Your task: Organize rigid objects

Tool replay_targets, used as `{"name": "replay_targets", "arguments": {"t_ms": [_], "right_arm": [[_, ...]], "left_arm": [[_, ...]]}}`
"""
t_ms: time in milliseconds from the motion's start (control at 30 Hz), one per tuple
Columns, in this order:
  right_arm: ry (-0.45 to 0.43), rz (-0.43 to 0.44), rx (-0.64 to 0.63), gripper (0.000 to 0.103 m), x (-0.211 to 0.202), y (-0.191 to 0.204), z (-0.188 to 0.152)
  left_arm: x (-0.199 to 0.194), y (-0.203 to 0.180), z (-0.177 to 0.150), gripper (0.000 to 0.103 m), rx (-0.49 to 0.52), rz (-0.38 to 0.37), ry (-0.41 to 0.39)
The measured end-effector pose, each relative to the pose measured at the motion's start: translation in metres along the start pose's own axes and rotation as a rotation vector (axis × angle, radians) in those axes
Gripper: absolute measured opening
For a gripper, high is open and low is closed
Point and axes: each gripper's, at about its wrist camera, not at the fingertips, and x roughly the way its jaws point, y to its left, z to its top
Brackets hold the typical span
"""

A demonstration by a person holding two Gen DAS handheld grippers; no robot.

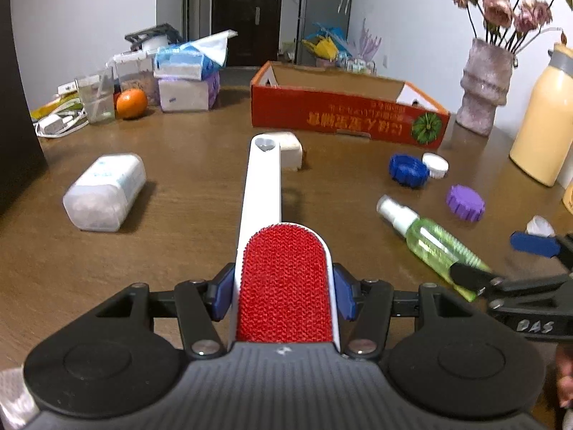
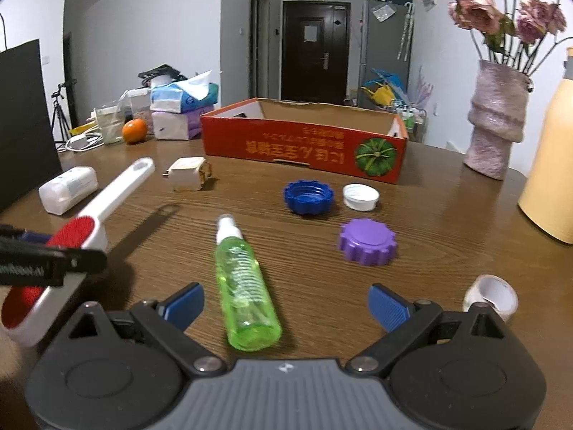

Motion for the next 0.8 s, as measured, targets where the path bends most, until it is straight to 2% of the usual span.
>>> {"name": "replay_targets", "arguments": {"t_ms": [133, 300, 367, 500, 533, 567, 800], "right_arm": [[-0.002, 0.008, -0.019, 0.093, 0.010, 0.009, 0.003], [0.024, 0.009, -0.047, 0.078, 0.023, 0.017, 0.005], [0.033, 0.007, -0.049, 0.064, 0.026, 0.020, 0.006], [0.061, 0.043, -0.037, 0.042, 0.032, 0.020, 0.008], [0.063, 0.054, -0.036, 0.034, 0.032, 0.021, 0.009], [0.066, 0.056, -0.038, 0.030, 0.032, 0.022, 0.009], [0.040, 0.046, -0.025, 0.030, 0.028, 0.027, 0.010]], "left_arm": [[-0.006, 0.003, 0.007, 0.057, -0.002, -0.010, -0.035], [-0.007, 0.005, 0.012, 0.057, -0.003, -0.014, -0.049], [-0.005, 0.005, 0.013, 0.057, 0.002, -0.015, -0.048], [-0.003, 0.007, 0.014, 0.057, 0.001, -0.023, -0.046], [-0.003, 0.008, 0.015, 0.057, 0.001, -0.024, -0.047], [-0.002, 0.008, 0.016, 0.057, 0.001, -0.025, -0.046], [0.001, 0.008, 0.022, 0.057, 0.003, -0.032, -0.046]]}}
